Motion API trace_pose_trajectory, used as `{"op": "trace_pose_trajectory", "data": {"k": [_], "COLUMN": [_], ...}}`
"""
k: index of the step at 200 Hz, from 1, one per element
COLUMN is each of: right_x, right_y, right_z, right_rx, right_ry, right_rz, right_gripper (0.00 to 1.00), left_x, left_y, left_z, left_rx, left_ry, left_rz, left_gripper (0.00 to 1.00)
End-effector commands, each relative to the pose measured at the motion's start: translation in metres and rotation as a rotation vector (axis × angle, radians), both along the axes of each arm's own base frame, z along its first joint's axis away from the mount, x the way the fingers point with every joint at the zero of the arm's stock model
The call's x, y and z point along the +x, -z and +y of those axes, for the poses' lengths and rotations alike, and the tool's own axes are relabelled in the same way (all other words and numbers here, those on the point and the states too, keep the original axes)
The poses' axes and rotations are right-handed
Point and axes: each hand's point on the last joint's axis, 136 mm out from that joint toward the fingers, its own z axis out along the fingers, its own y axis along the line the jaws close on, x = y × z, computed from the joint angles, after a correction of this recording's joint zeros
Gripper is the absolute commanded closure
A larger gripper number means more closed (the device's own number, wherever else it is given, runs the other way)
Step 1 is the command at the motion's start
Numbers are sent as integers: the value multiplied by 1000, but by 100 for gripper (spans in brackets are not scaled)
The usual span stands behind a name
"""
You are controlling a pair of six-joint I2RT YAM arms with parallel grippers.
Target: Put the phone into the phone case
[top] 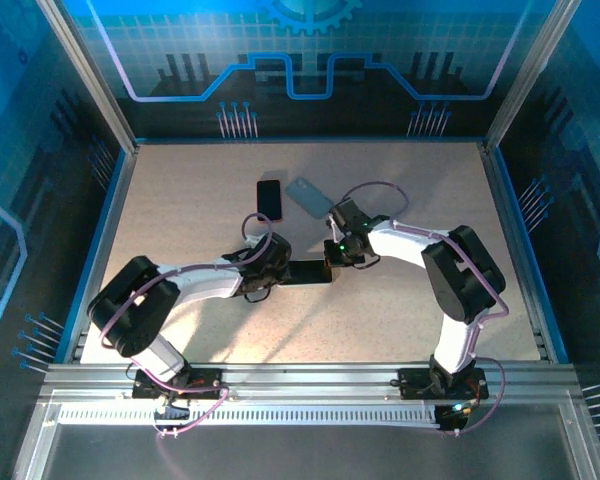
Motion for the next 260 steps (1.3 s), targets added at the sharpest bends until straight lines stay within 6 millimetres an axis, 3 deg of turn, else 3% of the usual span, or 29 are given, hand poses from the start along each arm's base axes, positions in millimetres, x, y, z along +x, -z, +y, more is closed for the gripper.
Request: {"op": "trace_pose_trajectory", "data": {"k": [1, 23, 62, 98, 149, 198, 260], "right_x": [-47, -41, -40, -53, -59, -50, -31], "right_y": [22, 0, -23, -14, 4, 11, 3], "right_z": [5, 8, -2, -10, -8, 13, 62], "right_rx": [52, 95, 123, 122, 132, 158, 206], "right_ry": [-30, -31, -11, -12, -4, -28, -77], "right_rz": [204, 168, 121, 143, 176, 187, 175], "right_gripper": [100, 100, 100, 100, 100, 100, 100], "left_x": [-26, -37, -69, -95, -84, -80, -102], "left_y": [-6, -15, -12, 5, 7, 10, 5], "left_z": [20, 20, 10, -4, -9, 0, 49], "left_rx": [82, 75, 48, 7, -12, 22, 61], "left_ry": [34, 45, 70, 99, 77, 25, -107], "left_rz": [64, 60, 101, 144, 96, 102, 164], "left_gripper": [100, 100, 100, 100, 100, 100, 100]}}
